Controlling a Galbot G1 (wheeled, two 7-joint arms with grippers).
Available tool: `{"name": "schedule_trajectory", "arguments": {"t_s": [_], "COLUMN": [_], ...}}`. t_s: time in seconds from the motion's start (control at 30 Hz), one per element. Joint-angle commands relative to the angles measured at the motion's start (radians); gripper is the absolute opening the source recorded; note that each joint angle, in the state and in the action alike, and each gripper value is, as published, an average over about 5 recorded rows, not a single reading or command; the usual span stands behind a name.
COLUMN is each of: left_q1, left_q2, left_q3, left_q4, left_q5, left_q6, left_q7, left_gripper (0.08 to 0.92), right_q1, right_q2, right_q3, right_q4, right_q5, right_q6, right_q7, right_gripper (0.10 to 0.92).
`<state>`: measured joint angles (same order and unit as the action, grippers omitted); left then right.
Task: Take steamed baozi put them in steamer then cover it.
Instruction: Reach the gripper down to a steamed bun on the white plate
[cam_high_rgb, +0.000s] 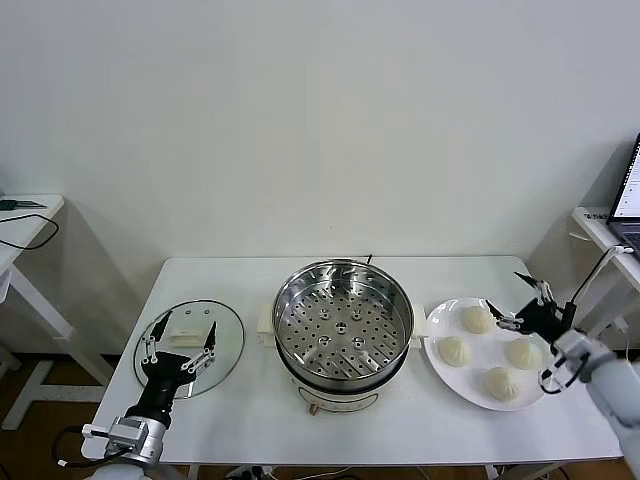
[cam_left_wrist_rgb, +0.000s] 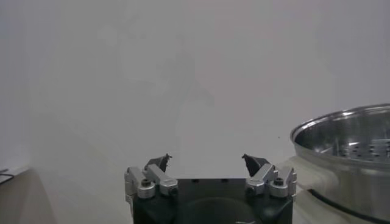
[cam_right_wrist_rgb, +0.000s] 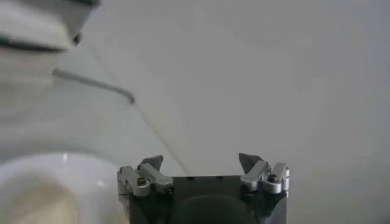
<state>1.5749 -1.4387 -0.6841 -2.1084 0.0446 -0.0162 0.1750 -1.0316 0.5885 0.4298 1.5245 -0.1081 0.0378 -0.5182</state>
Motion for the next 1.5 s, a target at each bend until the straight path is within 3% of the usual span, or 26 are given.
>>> {"name": "schedule_trajectory", "arguments": {"t_s": [0.03, 0.23, 0.47, 1.23, 1.5], "left_q1": [-0.001, -0.001, -0.003, -0.012, -0.010], "left_q2": [0.000, -0.007, -0.016, -0.024, -0.025], "left_q3": [-0.001, -0.009, -0.017, -0.040, -0.052], "left_q4": [-0.006, -0.003, 0.004, 0.028, 0.030], "left_q5": [-0.002, -0.003, -0.002, -0.001, -0.001], "left_q6": [0.002, 0.004, 0.003, 0.001, -0.001], "left_q7": [0.000, -0.002, -0.003, -0.002, -0.001], "left_gripper": [0.823, 0.823, 0.823, 0.823, 0.823], "right_q1": [0.325, 0.667, 0.950, 0.956, 0.930], "right_q2": [-0.199, -0.167, -0.067, 0.225, 0.261], "right_q3": [-0.316, -0.635, -0.925, -0.921, -0.885], "right_q4": [-0.118, -0.246, -0.367, -0.679, -0.717], "right_q5": [-0.135, -0.170, -0.167, -0.261, -0.293], "right_q6": [-0.038, -0.058, -0.053, -0.028, -0.020], "right_q7": [-0.299, -0.553, -0.649, -0.628, -0.624], "right_gripper": [0.823, 0.823, 0.823, 0.823, 0.823]}}
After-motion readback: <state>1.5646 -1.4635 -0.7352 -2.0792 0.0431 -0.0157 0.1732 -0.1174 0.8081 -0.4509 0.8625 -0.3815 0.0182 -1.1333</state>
